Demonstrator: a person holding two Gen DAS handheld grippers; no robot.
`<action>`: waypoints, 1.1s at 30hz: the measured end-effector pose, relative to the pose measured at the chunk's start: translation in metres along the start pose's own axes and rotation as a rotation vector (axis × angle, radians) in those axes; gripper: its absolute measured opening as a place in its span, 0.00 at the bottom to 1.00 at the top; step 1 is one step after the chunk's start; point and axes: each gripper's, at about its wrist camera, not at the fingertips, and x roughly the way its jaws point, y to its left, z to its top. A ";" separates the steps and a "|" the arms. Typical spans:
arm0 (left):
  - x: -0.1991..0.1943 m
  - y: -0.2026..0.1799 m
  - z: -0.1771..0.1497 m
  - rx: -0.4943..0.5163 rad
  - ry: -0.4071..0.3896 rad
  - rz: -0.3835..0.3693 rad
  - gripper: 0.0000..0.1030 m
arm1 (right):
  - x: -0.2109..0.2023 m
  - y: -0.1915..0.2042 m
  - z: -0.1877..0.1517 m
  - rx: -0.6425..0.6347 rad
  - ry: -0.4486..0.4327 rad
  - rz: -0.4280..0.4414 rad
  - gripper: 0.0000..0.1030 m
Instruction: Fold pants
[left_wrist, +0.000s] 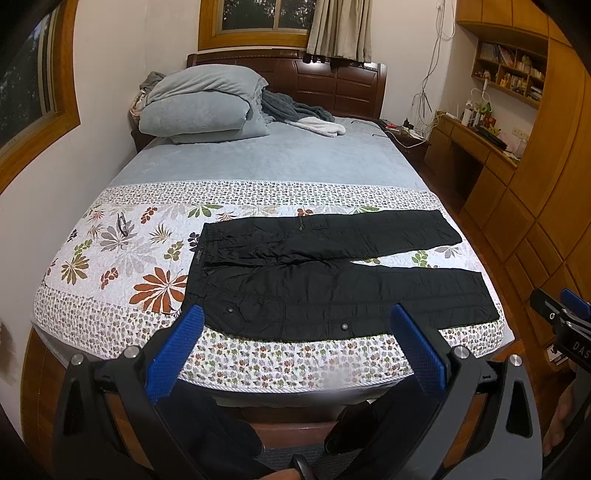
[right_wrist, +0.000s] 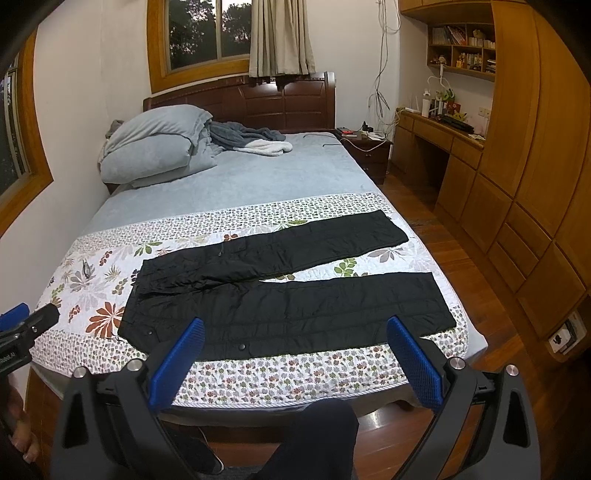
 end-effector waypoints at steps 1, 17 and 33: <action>0.000 -0.001 0.000 0.001 0.000 0.000 0.97 | 0.000 0.000 0.000 0.000 0.000 0.000 0.97; 0.002 0.002 -0.002 -0.004 0.006 0.008 0.97 | 0.004 0.001 -0.001 0.002 0.014 0.004 0.97; 0.055 0.043 -0.011 -0.106 0.076 -0.144 0.97 | 0.048 -0.006 -0.007 0.052 0.077 0.098 0.97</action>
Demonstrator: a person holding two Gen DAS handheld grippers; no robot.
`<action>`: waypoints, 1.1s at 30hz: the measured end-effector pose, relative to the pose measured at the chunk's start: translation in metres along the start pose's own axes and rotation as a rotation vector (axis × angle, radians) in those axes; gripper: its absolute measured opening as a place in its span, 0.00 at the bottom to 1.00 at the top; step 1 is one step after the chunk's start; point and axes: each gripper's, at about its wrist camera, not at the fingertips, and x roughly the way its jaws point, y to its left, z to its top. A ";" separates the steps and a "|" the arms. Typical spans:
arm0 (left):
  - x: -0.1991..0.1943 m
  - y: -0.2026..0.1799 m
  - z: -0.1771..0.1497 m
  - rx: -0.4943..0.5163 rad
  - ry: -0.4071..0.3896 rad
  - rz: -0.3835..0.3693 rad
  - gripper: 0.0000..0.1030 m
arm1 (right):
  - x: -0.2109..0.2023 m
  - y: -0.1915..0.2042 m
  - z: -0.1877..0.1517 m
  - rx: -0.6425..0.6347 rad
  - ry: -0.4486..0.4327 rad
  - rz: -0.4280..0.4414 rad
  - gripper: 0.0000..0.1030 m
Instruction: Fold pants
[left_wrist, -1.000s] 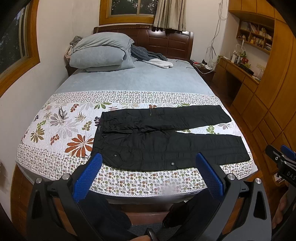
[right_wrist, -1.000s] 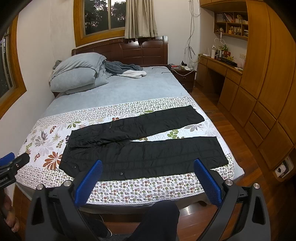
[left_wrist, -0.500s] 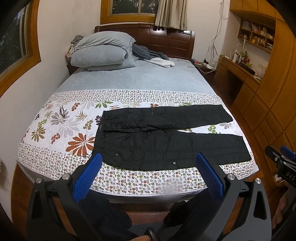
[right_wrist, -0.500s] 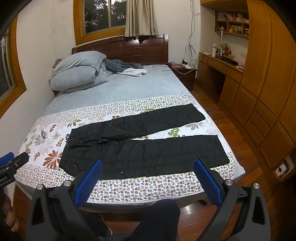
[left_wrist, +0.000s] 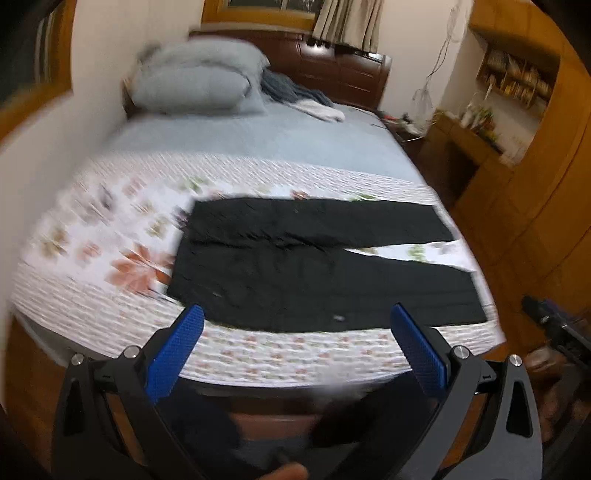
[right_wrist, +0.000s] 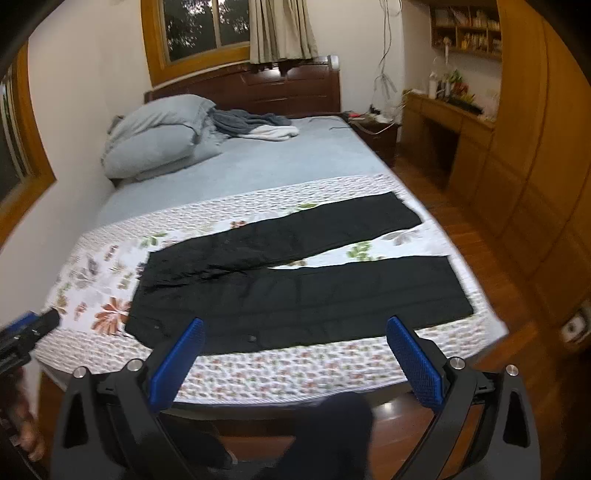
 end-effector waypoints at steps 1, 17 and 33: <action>0.018 0.021 -0.001 -0.045 0.029 -0.100 0.97 | 0.013 -0.007 -0.001 0.023 0.025 0.046 0.97; 0.265 0.295 -0.027 -0.638 0.322 -0.279 0.97 | 0.133 -0.104 -0.056 0.383 0.286 0.176 0.97; 0.338 0.301 -0.007 -0.682 0.378 -0.208 0.97 | 0.197 -0.228 -0.079 0.672 0.227 0.207 0.97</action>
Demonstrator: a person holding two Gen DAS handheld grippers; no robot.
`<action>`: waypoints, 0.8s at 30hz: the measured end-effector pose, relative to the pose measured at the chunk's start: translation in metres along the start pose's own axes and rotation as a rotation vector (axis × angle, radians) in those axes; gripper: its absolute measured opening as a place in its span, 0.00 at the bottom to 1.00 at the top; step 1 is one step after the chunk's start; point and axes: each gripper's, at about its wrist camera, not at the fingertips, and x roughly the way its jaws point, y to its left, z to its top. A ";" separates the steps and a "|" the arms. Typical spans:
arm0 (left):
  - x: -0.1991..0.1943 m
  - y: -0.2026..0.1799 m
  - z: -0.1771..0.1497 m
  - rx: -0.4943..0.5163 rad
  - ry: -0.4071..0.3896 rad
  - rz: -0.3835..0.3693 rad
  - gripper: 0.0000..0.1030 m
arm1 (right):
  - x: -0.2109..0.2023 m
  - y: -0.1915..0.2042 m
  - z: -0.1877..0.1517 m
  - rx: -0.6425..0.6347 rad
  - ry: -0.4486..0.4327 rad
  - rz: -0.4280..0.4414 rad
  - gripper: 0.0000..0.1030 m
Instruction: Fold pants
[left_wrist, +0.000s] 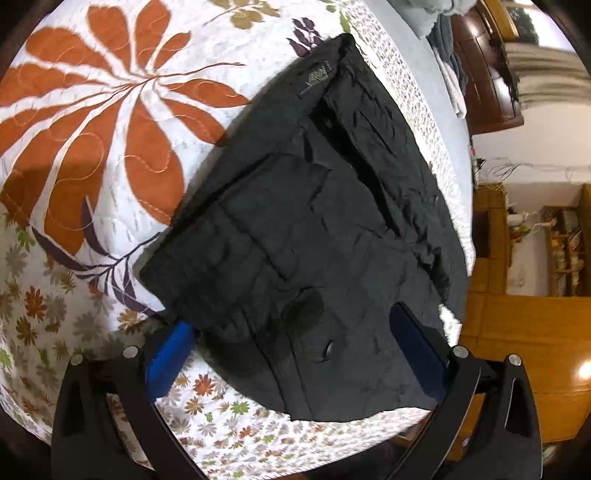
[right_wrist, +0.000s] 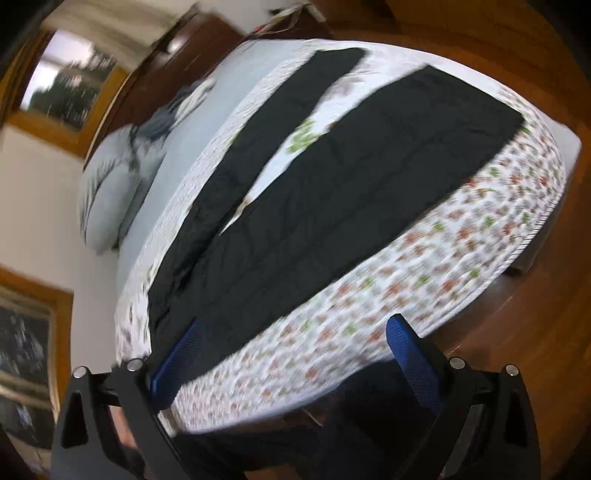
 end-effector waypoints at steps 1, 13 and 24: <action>0.003 -0.001 -0.001 0.011 -0.006 0.014 0.97 | 0.000 -0.020 0.014 0.052 -0.023 0.007 0.97; 0.012 0.001 -0.003 -0.008 -0.082 0.104 0.98 | 0.028 -0.193 0.133 0.485 -0.202 0.209 0.97; 0.007 -0.016 -0.020 0.022 -0.185 0.367 0.39 | 0.061 -0.222 0.158 0.554 -0.193 0.221 0.20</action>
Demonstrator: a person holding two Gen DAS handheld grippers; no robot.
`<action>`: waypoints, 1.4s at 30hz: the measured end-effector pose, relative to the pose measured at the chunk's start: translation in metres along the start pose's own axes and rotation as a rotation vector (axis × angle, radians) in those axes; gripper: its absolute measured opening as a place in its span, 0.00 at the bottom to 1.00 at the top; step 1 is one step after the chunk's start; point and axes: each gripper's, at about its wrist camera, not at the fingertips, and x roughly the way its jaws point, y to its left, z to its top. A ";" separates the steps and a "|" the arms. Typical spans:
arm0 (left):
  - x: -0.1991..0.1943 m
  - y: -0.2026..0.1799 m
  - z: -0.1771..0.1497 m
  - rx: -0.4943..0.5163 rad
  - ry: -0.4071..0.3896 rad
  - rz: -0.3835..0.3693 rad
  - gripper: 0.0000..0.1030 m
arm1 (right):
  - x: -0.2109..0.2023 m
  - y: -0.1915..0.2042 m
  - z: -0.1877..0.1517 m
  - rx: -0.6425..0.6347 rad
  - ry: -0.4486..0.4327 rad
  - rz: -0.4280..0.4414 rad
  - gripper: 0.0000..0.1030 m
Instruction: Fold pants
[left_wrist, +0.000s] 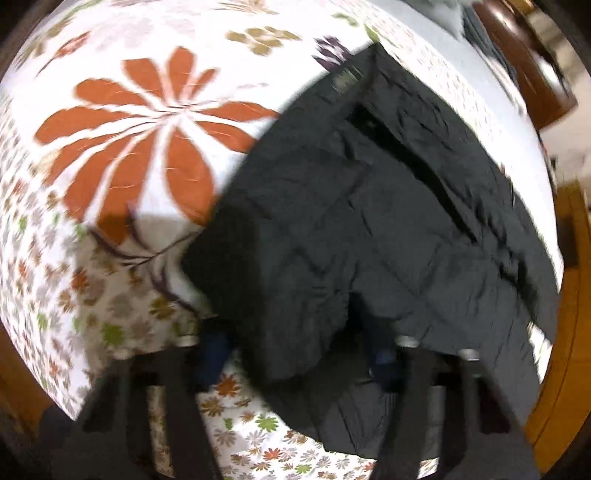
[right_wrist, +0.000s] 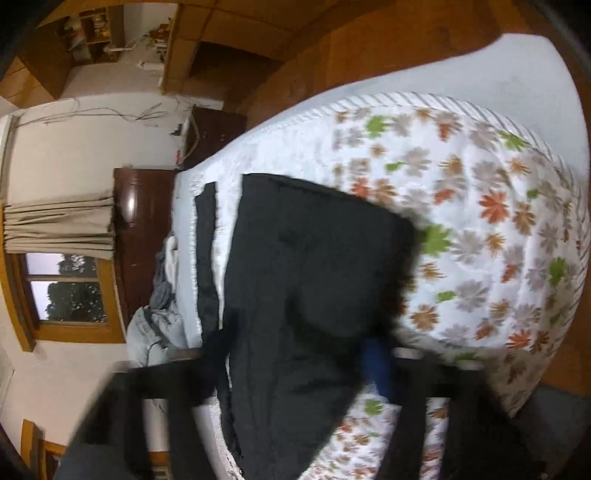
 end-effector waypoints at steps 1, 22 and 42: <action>-0.004 0.005 -0.001 -0.026 -0.007 -0.041 0.26 | 0.000 -0.002 -0.001 -0.004 0.007 -0.001 0.18; -0.061 0.094 -0.001 -0.146 -0.038 -0.074 0.84 | 0.007 0.034 -0.067 -0.215 0.212 -0.125 0.58; 0.015 -0.008 0.280 0.178 0.059 -0.169 0.97 | 0.100 0.208 -0.049 -0.570 0.288 -0.241 0.85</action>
